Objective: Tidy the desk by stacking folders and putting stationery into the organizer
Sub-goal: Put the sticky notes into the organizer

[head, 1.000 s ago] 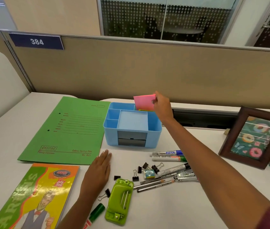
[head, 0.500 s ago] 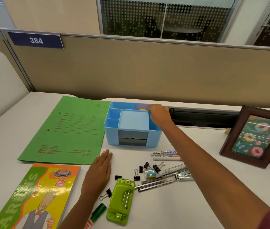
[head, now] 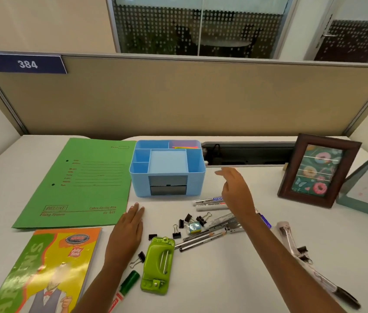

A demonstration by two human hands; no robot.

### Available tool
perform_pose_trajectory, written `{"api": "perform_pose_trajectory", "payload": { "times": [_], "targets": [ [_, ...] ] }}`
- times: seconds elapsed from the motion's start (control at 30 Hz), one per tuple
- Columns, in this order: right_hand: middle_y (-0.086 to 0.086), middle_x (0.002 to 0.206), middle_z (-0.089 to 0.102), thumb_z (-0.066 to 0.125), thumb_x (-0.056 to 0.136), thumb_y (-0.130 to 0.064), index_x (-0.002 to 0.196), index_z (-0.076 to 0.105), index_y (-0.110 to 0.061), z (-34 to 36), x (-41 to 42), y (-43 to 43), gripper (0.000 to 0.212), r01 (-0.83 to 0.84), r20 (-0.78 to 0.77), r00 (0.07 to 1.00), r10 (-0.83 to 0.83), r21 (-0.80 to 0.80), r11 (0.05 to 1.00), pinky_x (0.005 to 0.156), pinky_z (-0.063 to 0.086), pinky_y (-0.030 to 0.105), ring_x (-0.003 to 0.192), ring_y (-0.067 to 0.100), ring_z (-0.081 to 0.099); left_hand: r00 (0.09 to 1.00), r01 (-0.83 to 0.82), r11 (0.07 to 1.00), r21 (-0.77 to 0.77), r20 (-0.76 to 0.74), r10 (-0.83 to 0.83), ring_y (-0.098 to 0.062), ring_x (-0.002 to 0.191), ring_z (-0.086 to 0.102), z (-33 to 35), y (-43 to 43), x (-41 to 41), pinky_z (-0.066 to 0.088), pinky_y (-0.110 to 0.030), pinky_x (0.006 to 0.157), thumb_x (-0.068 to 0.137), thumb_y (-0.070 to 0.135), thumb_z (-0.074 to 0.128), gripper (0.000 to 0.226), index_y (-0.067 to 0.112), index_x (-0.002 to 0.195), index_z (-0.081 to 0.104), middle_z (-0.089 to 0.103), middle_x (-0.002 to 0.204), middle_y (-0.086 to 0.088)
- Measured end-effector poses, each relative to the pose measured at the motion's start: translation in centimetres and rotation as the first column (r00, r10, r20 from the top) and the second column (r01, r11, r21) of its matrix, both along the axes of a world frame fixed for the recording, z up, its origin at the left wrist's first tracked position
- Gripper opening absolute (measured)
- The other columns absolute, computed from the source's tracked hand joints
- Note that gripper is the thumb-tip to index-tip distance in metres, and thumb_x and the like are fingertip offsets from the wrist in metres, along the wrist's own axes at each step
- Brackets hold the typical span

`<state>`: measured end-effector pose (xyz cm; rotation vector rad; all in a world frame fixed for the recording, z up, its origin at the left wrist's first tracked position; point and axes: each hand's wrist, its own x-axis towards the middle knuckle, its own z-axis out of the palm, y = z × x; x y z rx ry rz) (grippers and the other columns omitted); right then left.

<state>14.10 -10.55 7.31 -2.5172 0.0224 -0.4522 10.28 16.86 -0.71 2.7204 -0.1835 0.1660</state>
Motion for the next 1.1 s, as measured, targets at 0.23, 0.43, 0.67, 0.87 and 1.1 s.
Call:
{"api": "perform_pose_trajectory", "payload": {
  "times": [0.23, 0.43, 0.67, 0.87, 1.1],
  "targets": [
    [0.023, 0.115, 0.061, 0.049, 0.083, 0.01, 0.106, 0.063, 0.005, -1.9, -7.7, -5.1, 0.027, 0.091, 0.006, 0.996, -0.091, 0.047, 0.995, 0.098, 0.039, 0.034, 0.11, 0.036, 0.056, 0.996, -0.067, 0.992, -0.102, -0.066, 0.061, -0.025, 0.135, 0.031, 1.3, -1.0, -1.2, 0.019, -0.034, 0.112, 0.099, 0.015, 0.036, 0.04, 0.005, 0.138, 0.037, 0.034, 0.146, -0.012],
    [0.018, 0.118, 0.06, 0.044, 0.087, 0.01, 0.102, 0.066, 0.0, -2.9, -12.9, -10.5, 0.029, 0.226, -0.025, 0.974, -0.225, 0.049, 0.973, 0.097, 0.039, 0.031, 0.113, 0.031, 0.054, 0.98, -0.189, 0.931, -0.311, -0.006, 0.197, -0.027, 0.134, 0.033, 4.2, -6.5, -4.0, 0.021, -0.038, 0.111, 0.1, 0.022, 0.035, 0.041, 0.003, 0.135, 0.043, 0.041, 0.142, -0.015],
    [0.02, 0.122, 0.057, 0.047, 0.082, 0.014, 0.101, 0.066, -0.001, -3.6, -18.1, -16.6, 0.031, 0.389, -0.05, 0.92, -0.389, 0.001, 0.921, 0.099, 0.041, 0.039, 0.117, 0.034, 0.051, 0.987, 0.106, 0.99, -0.098, 0.128, -0.093, -0.029, 0.122, 0.04, 3.4, -16.1, -9.3, 0.029, -0.036, 0.105, 0.099, 0.04, 0.009, 0.066, -0.001, 0.12, 0.056, 0.056, 0.126, -0.023],
    [0.029, 0.129, 0.049, 0.058, 0.082, 0.001, 0.113, 0.058, 0.005, -4.3, -21.5, -21.3, 0.031, 0.57, -0.115, 0.802, -0.587, -0.15, 0.808, 0.101, 0.034, 0.058, 0.122, 0.044, 0.042, 0.981, 0.185, 0.978, 0.101, -0.072, -0.178, -0.03, 0.112, 0.058, 0.5, -20.0, -12.1, 0.032, -0.034, 0.101, 0.098, 0.039, 0.001, 0.073, 0.002, 0.115, 0.062, 0.061, 0.121, -0.019],
    [0.03, 0.149, 0.009, 0.048, 0.09, -0.039, 0.139, 0.033, -0.011, -4.4, -24.0, -24.6, 0.058, 0.727, -0.41, 0.52, -0.75, -0.249, 0.64, 0.102, 0.009, 0.07, 0.137, 0.046, 0.001, 0.98, 0.178, 0.974, 0.141, -0.113, -0.162, -0.035, 0.105, 0.061, -0.5, -21.2, -13.4, -0.001, -0.023, 0.11, 0.098, 0.041, 0.002, 0.074, -0.001, 0.114, 0.062, 0.062, 0.118, -0.021]
  ]
}}
